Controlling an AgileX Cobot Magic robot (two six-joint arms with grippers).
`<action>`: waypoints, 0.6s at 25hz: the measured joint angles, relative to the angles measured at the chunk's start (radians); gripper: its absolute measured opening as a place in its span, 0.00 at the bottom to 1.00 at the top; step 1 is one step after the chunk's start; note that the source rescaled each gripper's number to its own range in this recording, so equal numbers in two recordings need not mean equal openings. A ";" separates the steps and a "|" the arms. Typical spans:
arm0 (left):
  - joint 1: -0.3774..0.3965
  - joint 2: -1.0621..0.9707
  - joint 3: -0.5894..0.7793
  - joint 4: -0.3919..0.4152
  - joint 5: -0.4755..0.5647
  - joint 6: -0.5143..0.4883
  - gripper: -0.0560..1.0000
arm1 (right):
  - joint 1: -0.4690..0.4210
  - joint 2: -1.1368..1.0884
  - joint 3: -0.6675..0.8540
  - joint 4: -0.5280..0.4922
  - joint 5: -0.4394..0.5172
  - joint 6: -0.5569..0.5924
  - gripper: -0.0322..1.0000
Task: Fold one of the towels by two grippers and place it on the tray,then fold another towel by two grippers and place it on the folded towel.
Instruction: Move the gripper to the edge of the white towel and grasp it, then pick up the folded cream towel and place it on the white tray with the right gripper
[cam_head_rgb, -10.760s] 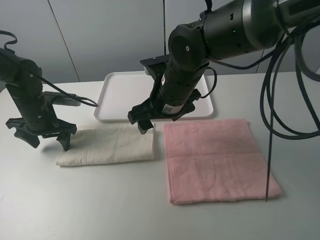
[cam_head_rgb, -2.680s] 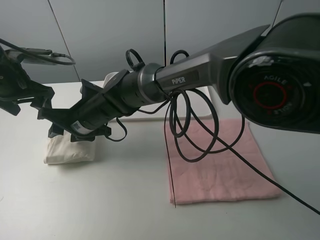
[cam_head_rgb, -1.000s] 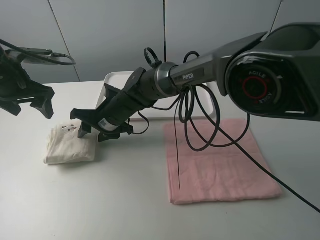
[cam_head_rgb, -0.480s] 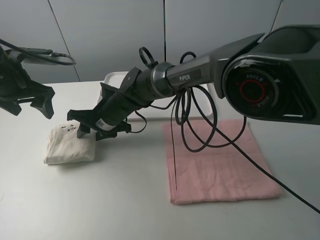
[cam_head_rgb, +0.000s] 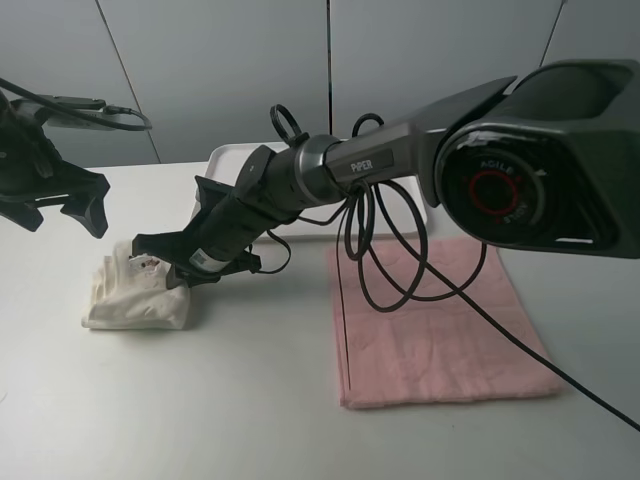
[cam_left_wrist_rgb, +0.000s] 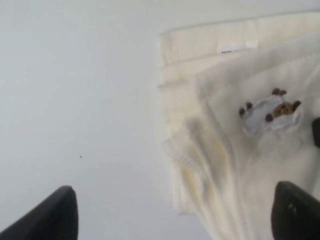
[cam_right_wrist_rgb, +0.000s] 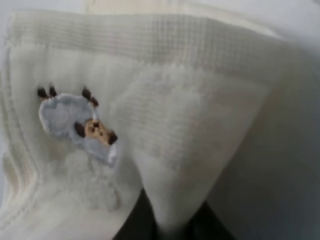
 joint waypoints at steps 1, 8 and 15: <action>0.000 0.000 0.000 0.000 0.000 0.000 0.99 | 0.002 0.000 0.000 0.000 0.000 -0.002 0.09; 0.000 0.000 0.000 0.000 0.000 0.002 0.99 | 0.004 0.000 -0.068 -0.012 0.069 -0.006 0.09; 0.000 0.000 0.000 0.003 0.013 0.000 0.99 | -0.003 0.001 -0.309 -0.097 0.213 -0.025 0.09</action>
